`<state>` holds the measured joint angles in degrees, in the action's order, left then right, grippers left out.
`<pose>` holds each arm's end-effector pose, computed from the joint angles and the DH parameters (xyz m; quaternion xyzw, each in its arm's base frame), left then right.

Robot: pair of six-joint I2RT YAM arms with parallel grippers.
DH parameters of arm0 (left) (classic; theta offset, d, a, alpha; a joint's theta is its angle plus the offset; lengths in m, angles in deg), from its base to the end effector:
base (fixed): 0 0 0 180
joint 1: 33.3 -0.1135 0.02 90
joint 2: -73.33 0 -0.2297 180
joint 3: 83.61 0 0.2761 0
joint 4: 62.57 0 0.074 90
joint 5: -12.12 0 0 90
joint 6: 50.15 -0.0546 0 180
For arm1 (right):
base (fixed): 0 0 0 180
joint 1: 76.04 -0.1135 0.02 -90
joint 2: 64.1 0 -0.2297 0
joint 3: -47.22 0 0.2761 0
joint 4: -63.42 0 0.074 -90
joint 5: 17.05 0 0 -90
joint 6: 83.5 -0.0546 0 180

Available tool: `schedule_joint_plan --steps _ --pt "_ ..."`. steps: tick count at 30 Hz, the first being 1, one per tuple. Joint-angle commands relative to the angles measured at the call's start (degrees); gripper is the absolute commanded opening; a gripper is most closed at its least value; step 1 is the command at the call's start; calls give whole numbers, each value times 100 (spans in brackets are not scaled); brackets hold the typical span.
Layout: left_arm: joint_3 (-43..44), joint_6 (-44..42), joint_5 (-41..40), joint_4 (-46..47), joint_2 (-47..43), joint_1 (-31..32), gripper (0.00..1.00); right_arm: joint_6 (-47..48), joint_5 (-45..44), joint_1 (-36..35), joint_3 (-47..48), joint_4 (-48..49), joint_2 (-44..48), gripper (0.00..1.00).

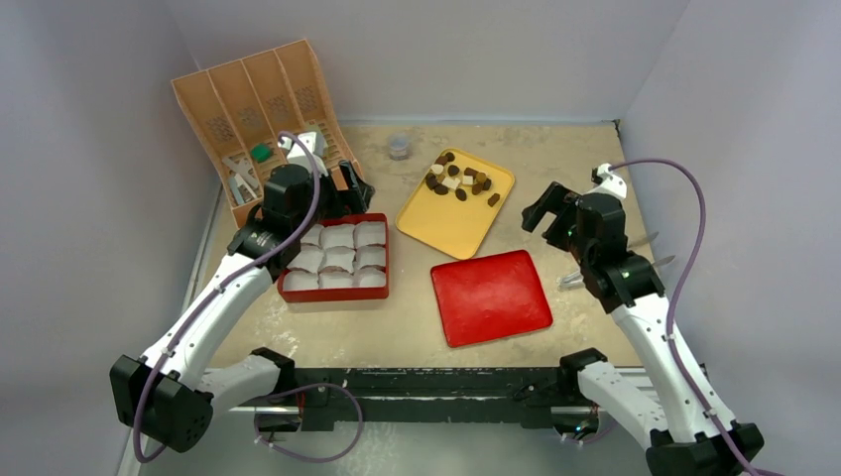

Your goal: Pack the chocolate

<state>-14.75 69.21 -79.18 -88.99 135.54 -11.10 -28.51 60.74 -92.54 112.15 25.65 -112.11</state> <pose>0.2858 -0.1153 0.3052 -0.0576 0.8159 -0.2418 0.5220 0.2425 0.0598 0.3193 0.1912 0.7984 0.1663 0.5463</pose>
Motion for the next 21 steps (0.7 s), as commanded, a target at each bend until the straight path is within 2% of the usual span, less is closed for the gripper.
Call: schedule_joint_plan --steps 1,11,14,16,19,21 --pt "64 -103 -31 70 -149 -5 91 -197 -613 -17 401 -222 -95 99" --pt "-142 33 -493 144 -434 -5 91 -1122 -2030 -10 668 -1286 -634 99" --pt "-290 -12 -596 201 -517 -5 91 -1116 -2260 -5 768 -1476 -984 98" --pt "-370 -27 -749 234 -591 -5 91 -1167 -2412 37 863 -1627 -1247 93" --pt "-384 -57 -917 231 -706 -5 91 -1277 -2426 366 882 -1699 -1601 75" --pt "-399 -85 -1014 219 -766 -5 91 -1210 -2178 788 778 -1586 -1766 71"
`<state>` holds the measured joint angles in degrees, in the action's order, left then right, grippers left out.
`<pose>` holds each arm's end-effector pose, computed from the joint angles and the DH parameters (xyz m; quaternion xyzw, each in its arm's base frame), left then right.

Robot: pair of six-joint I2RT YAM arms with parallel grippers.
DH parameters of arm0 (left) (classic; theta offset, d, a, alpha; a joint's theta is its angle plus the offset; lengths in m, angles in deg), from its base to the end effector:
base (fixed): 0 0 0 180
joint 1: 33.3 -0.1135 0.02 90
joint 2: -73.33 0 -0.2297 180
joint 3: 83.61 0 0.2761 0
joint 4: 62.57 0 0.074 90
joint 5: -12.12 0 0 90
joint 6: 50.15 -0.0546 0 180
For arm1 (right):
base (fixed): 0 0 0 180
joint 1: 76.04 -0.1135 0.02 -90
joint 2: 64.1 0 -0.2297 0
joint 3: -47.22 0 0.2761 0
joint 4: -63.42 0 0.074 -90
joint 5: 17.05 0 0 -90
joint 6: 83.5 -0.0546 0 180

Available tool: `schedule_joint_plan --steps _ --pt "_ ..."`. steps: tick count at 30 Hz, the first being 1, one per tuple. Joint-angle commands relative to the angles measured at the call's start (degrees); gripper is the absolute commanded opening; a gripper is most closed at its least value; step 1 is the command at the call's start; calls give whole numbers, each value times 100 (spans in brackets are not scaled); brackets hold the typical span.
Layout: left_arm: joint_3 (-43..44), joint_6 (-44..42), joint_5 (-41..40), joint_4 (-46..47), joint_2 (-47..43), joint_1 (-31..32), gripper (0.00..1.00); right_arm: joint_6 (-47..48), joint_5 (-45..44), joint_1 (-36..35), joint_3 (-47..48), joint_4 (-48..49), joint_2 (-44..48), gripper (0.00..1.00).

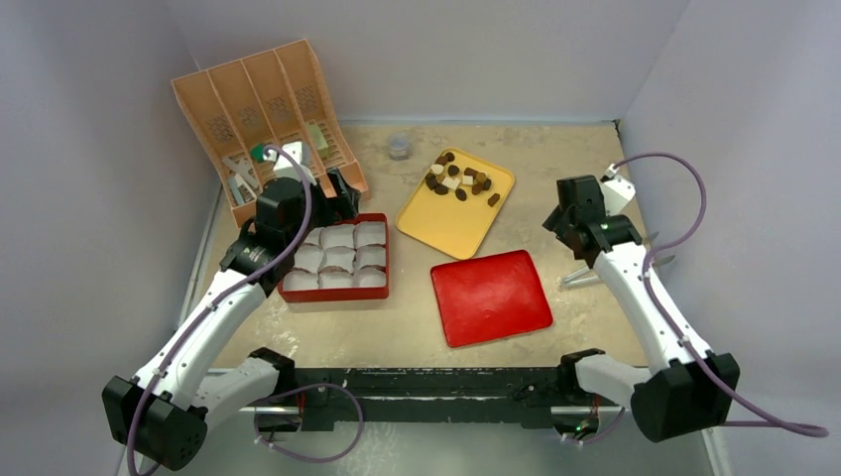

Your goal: Pack the chocolate

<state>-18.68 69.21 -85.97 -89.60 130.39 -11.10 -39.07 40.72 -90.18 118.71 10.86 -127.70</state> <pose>0.2710 -0.1023 0.3020 -0.0916 0.8088 -0.1997 0.5456 0.2756 0.0394 0.2727 0.3431 0.8244 -0.0379 0.4486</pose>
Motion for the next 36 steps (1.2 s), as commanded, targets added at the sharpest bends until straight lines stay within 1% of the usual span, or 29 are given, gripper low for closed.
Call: schedule_joint_plan --steps 1,4,7,11,15,18,24,30,36 --pt "-13 -93 -378 274 -287 -5 91 -133 18 844 61 -60 -295 70" --pt "-61 -115 -421 265 -376 2 90 -156 249 1463 -158 95 -408 69" --pt "-59 -115 -413 278 -384 20 90 -366 305 1735 -277 195 -535 69" --pt "-72 -97 -409 283 -345 52 90 -1165 439 1848 -306 -99 -901 68" --pt "-96 -81 -388 297 -351 57 89 -1385 732 1907 -510 83 -1150 67" --pt "-106 -80 -392 297 -369 57 89 -1577 744 1982 -657 126 -1292 68" --pt "-105 -115 -368 305 -406 57 89 -1573 770 2177 -863 470 -1691 68" --pt "-110 -167 -381 299 -424 57 89 -1640 879 2204 -922 661 -2100 66" --pt "-118 -185 -406 288 -415 57 89 -1574 890 2200 -921 915 -2315 57"
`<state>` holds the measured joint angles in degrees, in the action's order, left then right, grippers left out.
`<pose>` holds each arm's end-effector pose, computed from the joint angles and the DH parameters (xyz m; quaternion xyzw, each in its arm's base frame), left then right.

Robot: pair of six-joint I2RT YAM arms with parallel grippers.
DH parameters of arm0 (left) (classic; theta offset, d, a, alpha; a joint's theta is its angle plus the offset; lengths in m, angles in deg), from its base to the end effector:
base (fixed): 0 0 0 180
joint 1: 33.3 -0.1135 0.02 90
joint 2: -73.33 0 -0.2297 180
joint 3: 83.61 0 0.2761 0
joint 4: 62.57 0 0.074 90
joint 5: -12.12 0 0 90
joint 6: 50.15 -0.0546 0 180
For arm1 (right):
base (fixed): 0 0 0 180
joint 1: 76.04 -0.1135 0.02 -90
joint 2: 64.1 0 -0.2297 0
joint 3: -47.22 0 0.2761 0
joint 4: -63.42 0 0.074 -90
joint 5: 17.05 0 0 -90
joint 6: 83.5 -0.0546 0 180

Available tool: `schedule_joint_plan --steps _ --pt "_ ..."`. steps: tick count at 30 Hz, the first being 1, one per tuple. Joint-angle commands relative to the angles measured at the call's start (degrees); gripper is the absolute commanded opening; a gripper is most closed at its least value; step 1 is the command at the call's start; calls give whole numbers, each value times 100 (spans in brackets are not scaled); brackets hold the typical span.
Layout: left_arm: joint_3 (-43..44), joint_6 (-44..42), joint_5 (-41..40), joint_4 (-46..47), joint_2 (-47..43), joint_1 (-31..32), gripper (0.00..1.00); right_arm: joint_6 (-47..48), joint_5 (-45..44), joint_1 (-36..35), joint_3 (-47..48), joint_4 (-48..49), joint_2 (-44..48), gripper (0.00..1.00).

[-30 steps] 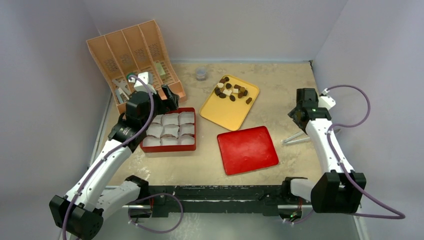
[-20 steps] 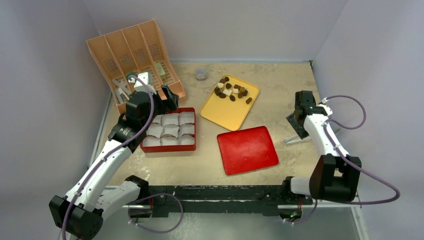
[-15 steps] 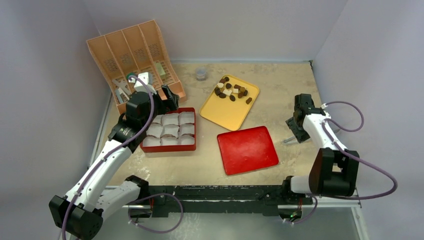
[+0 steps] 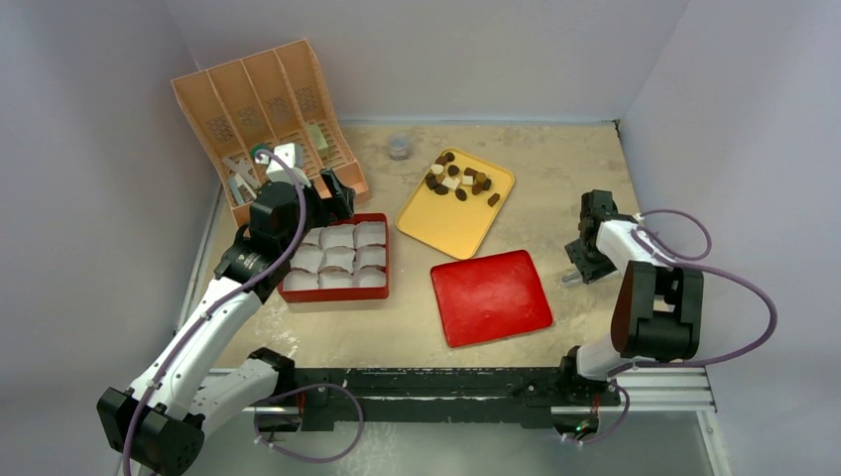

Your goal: Pack the chocolate

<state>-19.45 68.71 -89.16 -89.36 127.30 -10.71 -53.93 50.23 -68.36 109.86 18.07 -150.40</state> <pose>0.2616 -0.0973 0.3117 -0.1023 0.7935 -0.1872 0.5700 0.2971 -0.0613 0.1158 0.5696 0.7786 -0.0942 0.2460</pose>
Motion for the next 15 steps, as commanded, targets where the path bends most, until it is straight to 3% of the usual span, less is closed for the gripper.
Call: schedule_joint_plan --steps 1,10,12,15 --pt "-38 -136 -96 268 -100 17 89 -64 -76 21 -22 216 -78 56" --pt "-40 -135 -110 269 -34 17 88 165 -18 23 67 385 -527 45" --pt "-45 -138 -113 260 -32 17 88 552 13 15 111 606 -585 37" --pt "-43 -142 -111 255 -43 17 88 1039 152 14 222 861 -666 33"
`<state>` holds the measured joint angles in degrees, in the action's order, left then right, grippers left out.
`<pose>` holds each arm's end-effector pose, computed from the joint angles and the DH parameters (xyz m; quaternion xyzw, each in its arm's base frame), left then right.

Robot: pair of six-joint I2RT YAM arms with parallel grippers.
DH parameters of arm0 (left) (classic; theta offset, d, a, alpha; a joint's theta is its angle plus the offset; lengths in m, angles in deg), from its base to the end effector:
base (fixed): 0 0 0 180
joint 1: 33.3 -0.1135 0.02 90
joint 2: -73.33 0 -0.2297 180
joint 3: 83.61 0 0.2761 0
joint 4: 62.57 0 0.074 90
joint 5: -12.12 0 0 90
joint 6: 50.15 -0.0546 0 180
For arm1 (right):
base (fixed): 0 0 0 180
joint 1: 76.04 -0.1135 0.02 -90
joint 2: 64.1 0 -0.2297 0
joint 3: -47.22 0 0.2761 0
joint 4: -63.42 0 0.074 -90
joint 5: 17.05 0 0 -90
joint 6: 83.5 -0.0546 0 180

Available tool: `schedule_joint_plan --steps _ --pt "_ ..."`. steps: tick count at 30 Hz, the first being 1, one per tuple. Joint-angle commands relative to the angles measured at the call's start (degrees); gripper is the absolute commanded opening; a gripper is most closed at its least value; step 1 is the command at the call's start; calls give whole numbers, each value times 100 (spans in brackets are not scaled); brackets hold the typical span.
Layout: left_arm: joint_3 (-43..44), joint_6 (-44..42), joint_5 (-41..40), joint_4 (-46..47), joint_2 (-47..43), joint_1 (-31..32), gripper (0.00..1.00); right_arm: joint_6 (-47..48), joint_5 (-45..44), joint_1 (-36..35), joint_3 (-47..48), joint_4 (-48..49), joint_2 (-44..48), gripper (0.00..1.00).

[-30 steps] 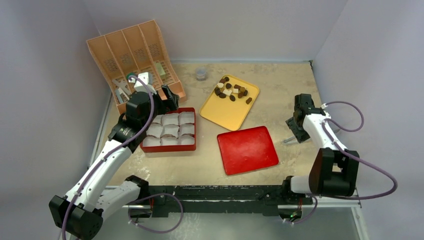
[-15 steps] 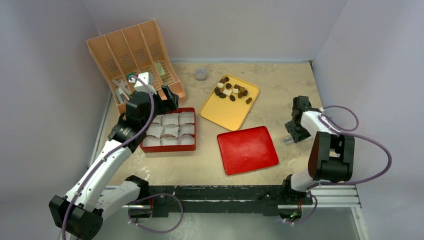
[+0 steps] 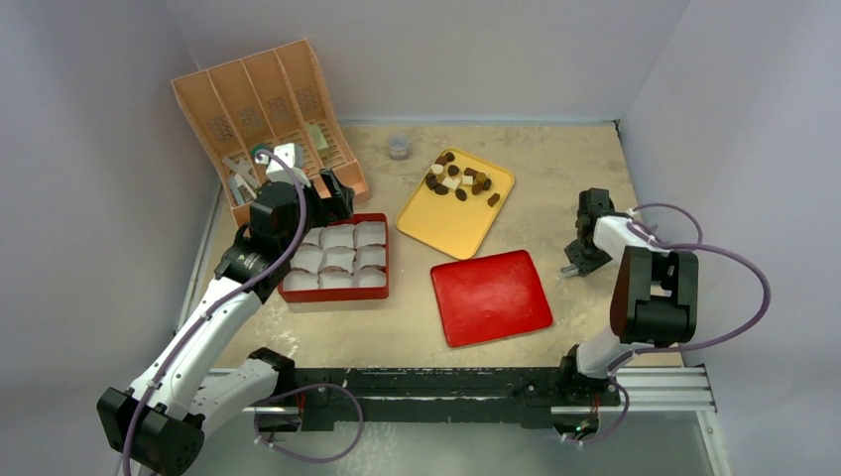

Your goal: Pack the chocolate

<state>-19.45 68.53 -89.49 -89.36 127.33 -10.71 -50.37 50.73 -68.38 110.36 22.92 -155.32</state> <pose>0.2617 -0.0970 0.3116 -0.1027 0.7935 -0.1840 0.5709 0.3084 -0.0623 0.0972 0.5450 0.7962 -0.0962 0.2446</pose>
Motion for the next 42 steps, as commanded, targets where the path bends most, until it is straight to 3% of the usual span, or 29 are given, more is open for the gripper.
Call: schedule_joint_plan --steps 1,7,12,19,30,32,37,42 --pt "-43 -119 -78 255 -47 20 88 918 176 7 202 512 -200 33" --pt "-38 -127 -88 246 -63 17 88 2271 755 -101 594 1064 -632 34" --pt "-40 -127 -85 246 -54 19 88 3251 931 -644 763 1376 -772 33" --pt "-47 -127 -78 239 -73 43 87 3572 712 -1003 851 1401 -845 38" --pt "-64 -135 -126 238 -113 61 88 3393 791 -911 1284 1601 -962 90" --pt "-64 -135 -130 237 -119 61 88 3380 708 -853 1394 1673 -1041 90" --pt "-56 -135 -143 229 -153 61 88 3375 734 -704 1762 1699 -1348 75" --pt "11 -163 -261 136 -170 61 88 3470 607 -554 1899 1766 -1467 70"
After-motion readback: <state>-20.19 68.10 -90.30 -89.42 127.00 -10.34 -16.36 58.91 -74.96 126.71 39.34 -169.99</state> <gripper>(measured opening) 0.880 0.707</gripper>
